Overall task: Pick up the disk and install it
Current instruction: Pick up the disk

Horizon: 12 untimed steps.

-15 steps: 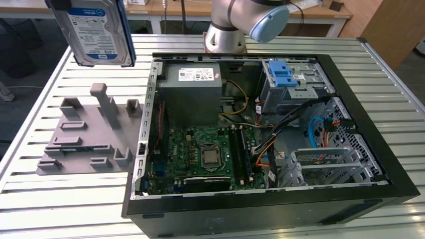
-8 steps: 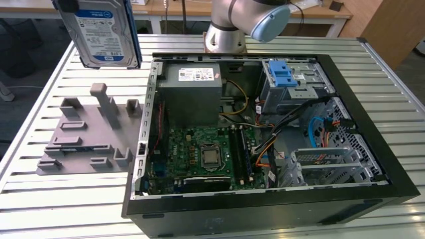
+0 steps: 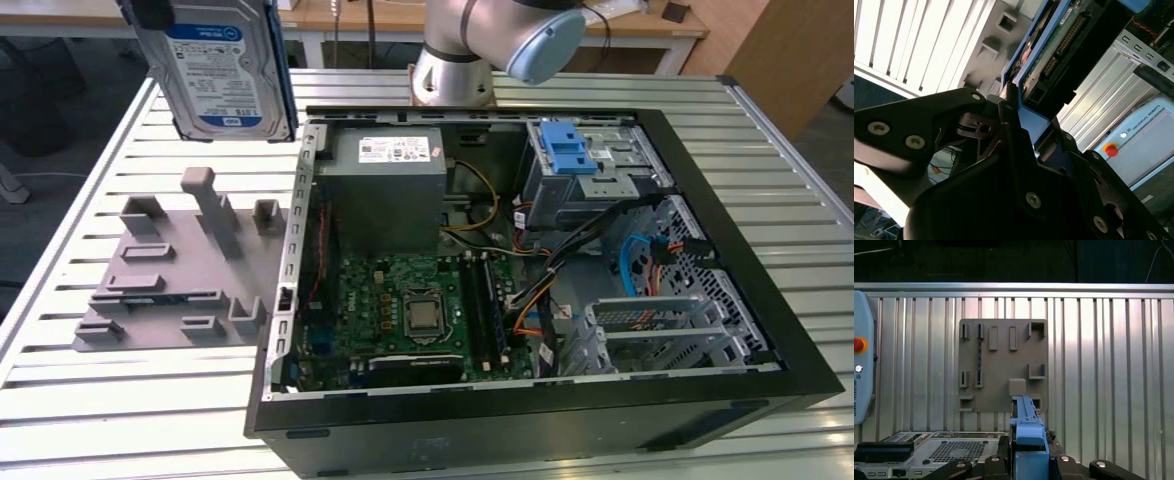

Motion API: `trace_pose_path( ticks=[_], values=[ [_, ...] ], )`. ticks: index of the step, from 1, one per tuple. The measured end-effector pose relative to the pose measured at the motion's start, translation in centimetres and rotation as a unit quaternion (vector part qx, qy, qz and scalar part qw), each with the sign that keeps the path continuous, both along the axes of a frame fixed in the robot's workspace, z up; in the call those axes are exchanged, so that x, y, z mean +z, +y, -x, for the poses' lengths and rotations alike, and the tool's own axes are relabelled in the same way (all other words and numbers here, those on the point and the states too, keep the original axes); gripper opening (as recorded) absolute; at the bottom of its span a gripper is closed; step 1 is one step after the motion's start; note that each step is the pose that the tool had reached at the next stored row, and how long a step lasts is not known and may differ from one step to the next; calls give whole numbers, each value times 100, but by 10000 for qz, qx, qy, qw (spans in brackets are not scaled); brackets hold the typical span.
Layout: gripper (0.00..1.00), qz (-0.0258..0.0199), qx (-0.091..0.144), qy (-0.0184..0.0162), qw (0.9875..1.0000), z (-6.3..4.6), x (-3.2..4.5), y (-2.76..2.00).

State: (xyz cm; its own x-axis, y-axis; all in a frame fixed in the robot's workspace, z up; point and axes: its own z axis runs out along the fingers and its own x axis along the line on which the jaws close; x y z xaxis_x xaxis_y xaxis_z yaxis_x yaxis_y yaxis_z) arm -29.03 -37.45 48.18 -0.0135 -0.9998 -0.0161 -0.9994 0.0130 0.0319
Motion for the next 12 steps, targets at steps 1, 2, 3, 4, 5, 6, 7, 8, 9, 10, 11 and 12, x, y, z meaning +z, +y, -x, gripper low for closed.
trace_pose_path(
  ticks=[1, 2, 3, 4, 5, 6, 7, 8, 9, 10, 11, 12],
  values=[
    [36, 0, 0, 0, 10000, -19, 0, -10],
    [36, 0, 0, 0, 10000, -37, -1, -19],
    [36, 0, 0, 0, 10000, -55, -2, -29],
    [36, 0, 0, 0, 10000, -72, -2, -39],
    [36, 0, 0, -1, 10000, -88, -4, -48],
    [36, 0, 0, 0, 10000, -102, -4, -56],
    [36, 0, 0, 0, 10000, -118, -4, -64],
    [36, 0, 0, 0, 10000, -133, -5, -73],
    [36, 0, 0, 0, 10000, -152, -5, -83],
    [36, 0, 0, 0, 10000, -168, -6, -90],
    [36, 0, 0, 0, 10000, -184, -7, -100],
    [36, 0, 0, 0, 10000, -203, -7, -110]
  ],
)
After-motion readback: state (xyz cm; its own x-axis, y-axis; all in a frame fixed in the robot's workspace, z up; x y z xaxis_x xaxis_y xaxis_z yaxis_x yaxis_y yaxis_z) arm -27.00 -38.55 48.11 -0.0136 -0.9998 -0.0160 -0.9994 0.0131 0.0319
